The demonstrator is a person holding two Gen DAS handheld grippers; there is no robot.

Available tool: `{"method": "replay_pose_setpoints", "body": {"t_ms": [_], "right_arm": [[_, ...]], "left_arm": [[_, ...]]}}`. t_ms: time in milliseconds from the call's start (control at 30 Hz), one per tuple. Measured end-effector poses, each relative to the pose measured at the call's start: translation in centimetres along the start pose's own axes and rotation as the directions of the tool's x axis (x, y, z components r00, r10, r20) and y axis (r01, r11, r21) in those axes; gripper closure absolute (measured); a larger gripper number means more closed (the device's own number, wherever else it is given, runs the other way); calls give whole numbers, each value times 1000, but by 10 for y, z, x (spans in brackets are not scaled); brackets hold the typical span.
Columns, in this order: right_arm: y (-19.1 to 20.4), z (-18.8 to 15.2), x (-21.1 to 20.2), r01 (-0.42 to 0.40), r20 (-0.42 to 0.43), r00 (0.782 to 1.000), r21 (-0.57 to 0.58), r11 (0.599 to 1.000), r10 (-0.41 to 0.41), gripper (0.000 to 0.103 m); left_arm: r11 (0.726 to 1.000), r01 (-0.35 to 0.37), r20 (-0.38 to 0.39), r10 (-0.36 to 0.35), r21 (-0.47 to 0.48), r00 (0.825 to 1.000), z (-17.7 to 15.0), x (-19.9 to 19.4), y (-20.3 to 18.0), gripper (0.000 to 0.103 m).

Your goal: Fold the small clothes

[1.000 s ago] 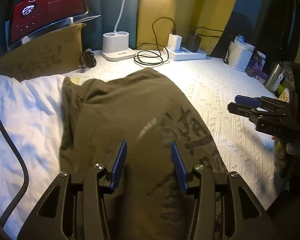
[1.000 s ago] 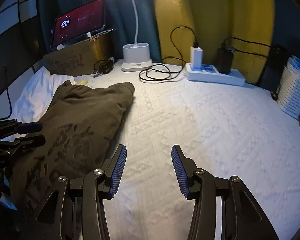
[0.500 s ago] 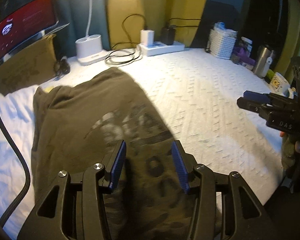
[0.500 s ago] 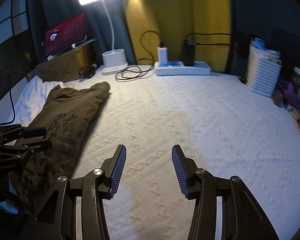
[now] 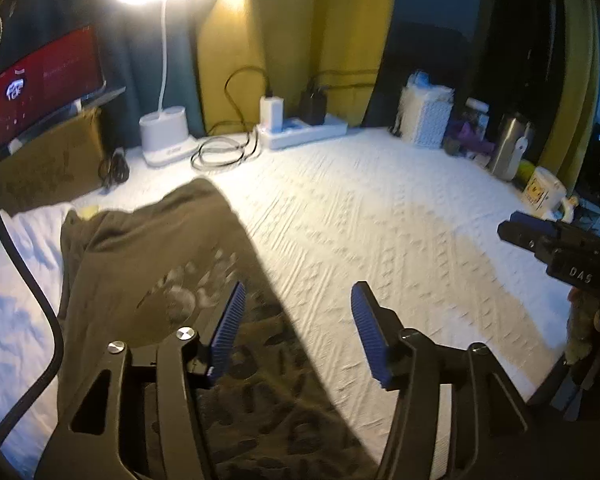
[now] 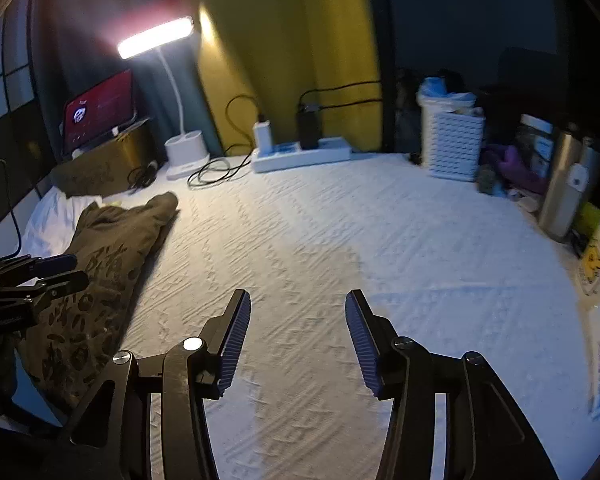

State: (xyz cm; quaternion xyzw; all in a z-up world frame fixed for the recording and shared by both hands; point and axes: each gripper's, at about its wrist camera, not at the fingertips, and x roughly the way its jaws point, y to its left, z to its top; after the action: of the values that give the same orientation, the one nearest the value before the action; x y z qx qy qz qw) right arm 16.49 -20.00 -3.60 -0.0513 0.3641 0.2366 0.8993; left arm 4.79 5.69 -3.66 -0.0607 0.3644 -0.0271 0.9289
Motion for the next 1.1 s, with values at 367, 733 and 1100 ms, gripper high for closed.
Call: {"method": "replay_pose_setpoints", "body": {"t_ms": [367,733,1100], "right_arm": [[-25,0,-55,76,87,993,22,997,-77,45],[-31,9,-108,111,176,978,36,993,-115,33],[-27,24,-158,120,210,968,100,988,-139,23]], "left_arm": [[996,-36,103,28,78,994,19,-28,-28,41],[995,-71,199,55,71,978,35,-65,-35,22],[995,-97,274,91,11,958,47,-110,-27,21]]}}
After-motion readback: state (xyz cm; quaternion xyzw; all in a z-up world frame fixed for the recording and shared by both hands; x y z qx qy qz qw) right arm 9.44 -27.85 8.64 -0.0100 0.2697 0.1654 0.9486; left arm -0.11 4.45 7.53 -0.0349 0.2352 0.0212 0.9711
